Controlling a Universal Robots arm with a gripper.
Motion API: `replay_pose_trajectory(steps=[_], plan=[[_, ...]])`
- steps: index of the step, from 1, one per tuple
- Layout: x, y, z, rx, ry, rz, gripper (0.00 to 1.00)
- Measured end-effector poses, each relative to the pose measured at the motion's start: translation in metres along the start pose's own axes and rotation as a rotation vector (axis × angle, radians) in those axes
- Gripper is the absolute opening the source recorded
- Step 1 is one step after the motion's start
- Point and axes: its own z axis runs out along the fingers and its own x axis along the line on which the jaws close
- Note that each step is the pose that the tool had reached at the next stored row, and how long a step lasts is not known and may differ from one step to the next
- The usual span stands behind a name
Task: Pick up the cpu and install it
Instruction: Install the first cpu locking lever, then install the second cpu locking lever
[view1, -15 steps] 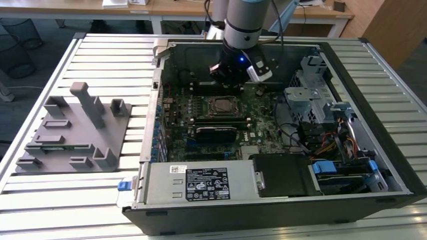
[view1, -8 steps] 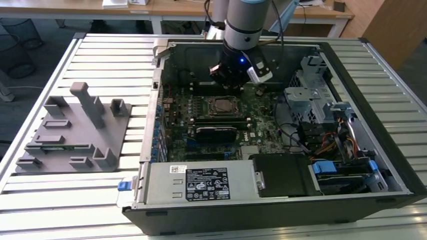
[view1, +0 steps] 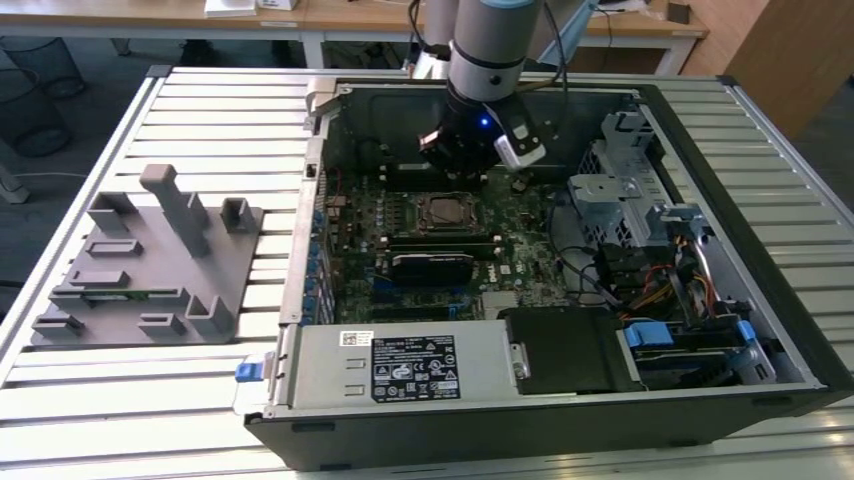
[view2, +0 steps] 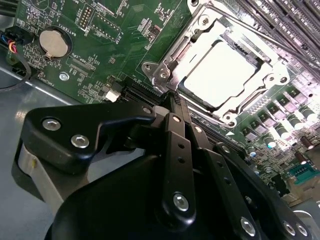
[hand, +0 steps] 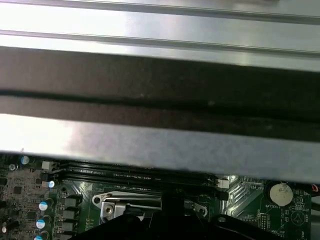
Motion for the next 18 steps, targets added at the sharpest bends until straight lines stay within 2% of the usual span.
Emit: replay_pose_trajectory(steps=[10,18], plan=[[0.0003,-0.0051,-0.0005,-0.0001,0.0000,0.000,0.11],[0.0009,-0.0125,-0.0014,0.0000,0.0000,0.000,0.11]])
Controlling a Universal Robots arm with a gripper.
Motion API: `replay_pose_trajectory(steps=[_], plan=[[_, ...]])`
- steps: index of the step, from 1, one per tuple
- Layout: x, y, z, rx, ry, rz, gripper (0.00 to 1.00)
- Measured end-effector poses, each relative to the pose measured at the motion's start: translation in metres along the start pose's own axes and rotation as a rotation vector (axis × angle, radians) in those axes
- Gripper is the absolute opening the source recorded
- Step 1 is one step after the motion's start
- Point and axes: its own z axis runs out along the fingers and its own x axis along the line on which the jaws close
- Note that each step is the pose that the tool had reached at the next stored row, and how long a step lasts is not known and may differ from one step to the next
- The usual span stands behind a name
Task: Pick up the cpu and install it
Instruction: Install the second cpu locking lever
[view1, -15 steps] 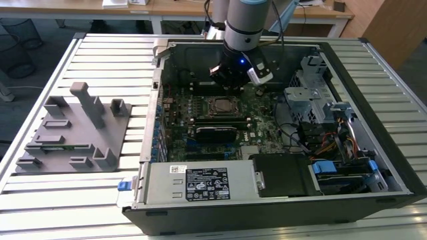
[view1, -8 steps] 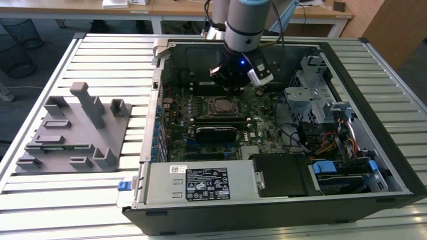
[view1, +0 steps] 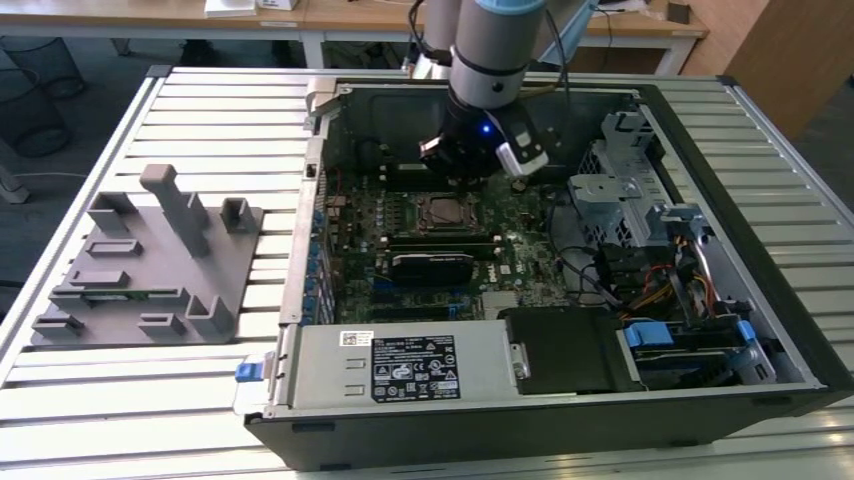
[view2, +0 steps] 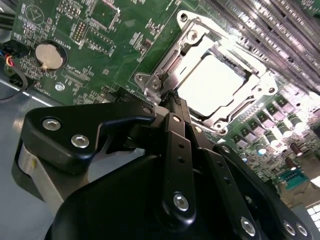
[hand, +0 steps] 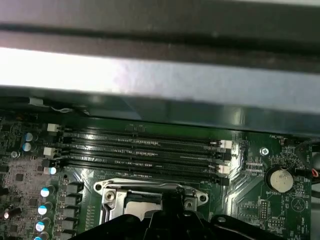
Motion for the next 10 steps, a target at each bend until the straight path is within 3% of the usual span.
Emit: replay_pose_trajectory(steps=[5,10], plan=[[0.0004,-0.0037,-0.0018,0.0003,0.0001,0.000,0.11],[0.0007,-0.0025,-0.0139,0.0001,0.0000,0.000,0.11]])
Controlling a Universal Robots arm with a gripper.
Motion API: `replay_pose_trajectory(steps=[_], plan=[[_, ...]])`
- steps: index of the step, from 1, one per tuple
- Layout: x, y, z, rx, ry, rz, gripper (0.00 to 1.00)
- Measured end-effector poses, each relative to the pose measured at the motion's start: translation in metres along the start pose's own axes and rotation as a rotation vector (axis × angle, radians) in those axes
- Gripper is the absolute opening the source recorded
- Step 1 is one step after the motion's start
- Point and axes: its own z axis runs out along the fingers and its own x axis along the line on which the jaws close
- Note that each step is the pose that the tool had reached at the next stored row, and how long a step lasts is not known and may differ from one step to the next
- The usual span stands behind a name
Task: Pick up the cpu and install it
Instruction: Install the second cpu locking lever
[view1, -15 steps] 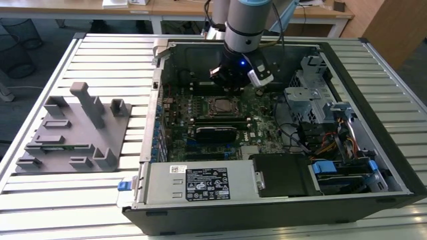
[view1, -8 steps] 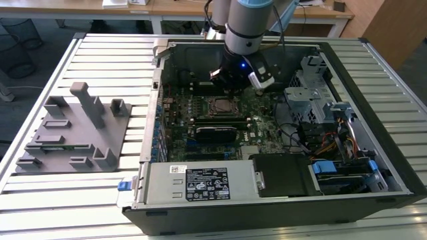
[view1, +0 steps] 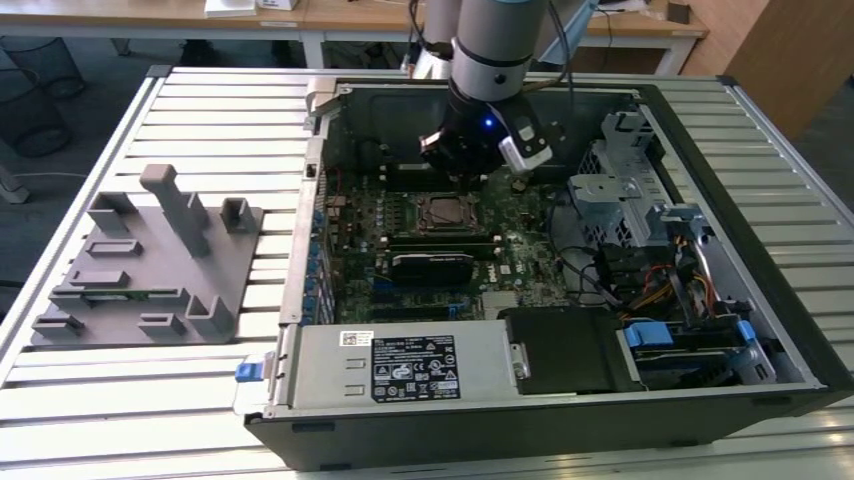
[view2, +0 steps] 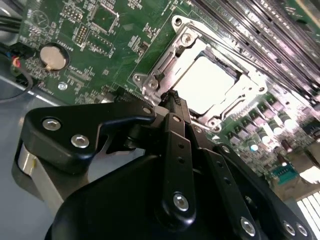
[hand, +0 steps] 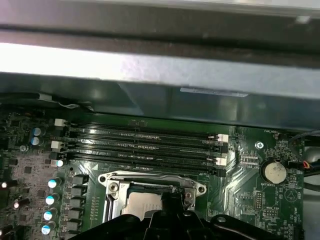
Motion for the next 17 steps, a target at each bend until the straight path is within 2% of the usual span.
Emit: replay_pose_trajectory(steps=[4,11,17], plan=[[0.0002,0.0009,-0.0085,0.0001,0.0001,0.000,0.11],[0.0005,-0.0022,-0.0090,0.0016,0.0001,0.000,0.11],[0.0010,-0.0090,-0.0098,0.0031,0.0002,0.000,0.11]])
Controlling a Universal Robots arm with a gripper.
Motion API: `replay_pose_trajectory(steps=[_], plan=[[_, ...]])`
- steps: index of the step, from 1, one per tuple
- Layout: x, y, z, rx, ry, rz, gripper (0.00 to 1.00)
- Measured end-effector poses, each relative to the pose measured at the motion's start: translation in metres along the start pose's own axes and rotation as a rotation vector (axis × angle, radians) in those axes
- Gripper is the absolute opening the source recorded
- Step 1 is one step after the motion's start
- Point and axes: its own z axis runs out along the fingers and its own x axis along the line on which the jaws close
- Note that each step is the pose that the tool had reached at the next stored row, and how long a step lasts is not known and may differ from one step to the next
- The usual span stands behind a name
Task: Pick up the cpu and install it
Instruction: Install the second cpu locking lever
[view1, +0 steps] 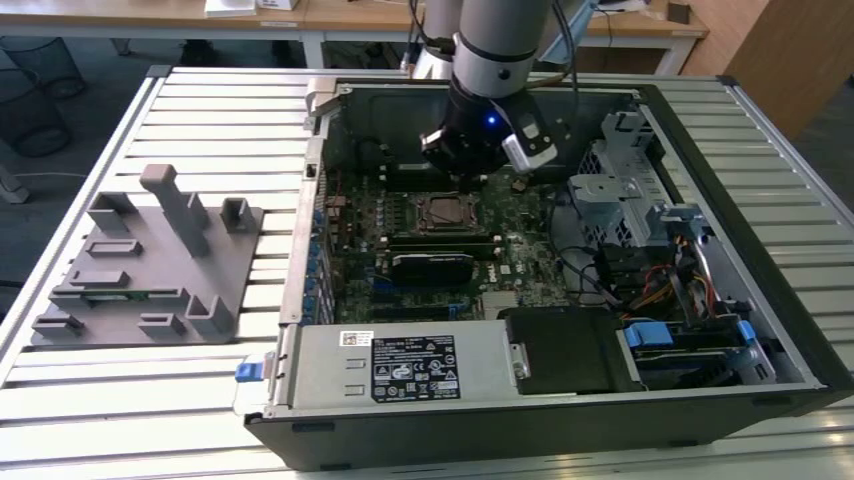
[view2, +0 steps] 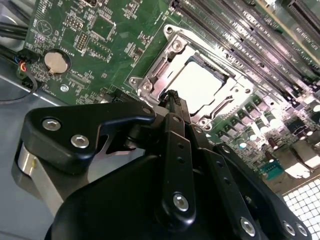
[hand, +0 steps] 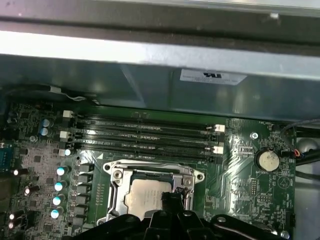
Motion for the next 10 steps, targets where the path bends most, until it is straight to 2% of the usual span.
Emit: replay_pose_trajectory(steps=[2,6,10], plan=[[0.0001,-0.0001,-0.0021,0.0000,0.0000,0.000,0.11],[0.0004,0.0010,-0.0134,-0.0003,0.0001,0.000,0.11],[0.0005,-0.0008,-0.0151,-0.0003,0.0001,0.000,0.11]])
